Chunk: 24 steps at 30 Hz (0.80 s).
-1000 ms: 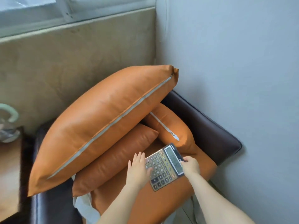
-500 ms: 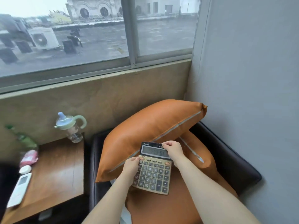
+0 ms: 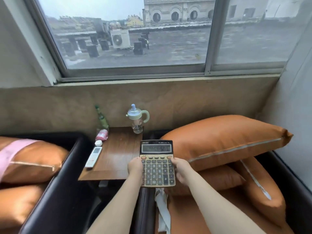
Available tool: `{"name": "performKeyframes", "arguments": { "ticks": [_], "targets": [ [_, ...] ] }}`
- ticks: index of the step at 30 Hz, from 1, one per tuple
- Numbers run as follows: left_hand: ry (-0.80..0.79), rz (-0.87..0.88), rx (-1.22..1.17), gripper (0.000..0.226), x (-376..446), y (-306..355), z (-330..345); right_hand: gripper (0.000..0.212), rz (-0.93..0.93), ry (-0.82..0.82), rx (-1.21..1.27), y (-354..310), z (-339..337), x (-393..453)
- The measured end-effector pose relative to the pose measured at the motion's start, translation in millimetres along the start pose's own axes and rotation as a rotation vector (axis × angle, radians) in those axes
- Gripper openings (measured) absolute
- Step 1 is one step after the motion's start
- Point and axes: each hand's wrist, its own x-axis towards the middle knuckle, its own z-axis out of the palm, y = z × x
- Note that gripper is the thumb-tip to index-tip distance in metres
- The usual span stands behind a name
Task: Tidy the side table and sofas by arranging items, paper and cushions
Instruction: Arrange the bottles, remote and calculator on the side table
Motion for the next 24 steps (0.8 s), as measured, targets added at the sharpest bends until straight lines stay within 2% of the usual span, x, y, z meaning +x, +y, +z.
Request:
{"name": "performKeyframes", "arguments": {
  "ticks": [7, 10, 13, 17, 21, 24],
  "targets": [
    [0.122, -0.002, -0.015, 0.024, 57.2, 13.8, -83.0, 0.035, 0.09, -0.052, -0.103, 24.4, 84.5, 33.0],
    [0.122, 0.009, 0.015, 0.027, 93.4, 23.7, -117.0, 0.037, 0.096, -0.043, -0.108, 33.3, 129.0, 54.0],
    [0.062, 0.054, 0.063, 0.037, 126.3, 42.1, -150.9, 0.035, 0.096, -0.004, -0.096, 49.9, 176.8, 83.2],
    [-0.046, 0.102, 0.201, 0.032, 179.5, 61.9, -196.7, 0.031, 0.097, 0.063, -0.065, 68.1, 240.8, 112.3],
    [-0.088, 0.027, 0.296, 0.036, 242.5, 60.3, -225.2, 0.026, 0.114, 0.114, -0.052, 78.8, 280.4, 131.3],
    [-0.109, -0.005, 0.3, 0.041, 250.0, 67.6, -226.2, 0.022, 0.094, 0.169, -0.051, 79.1, 284.7, 149.6]
  ]
}}
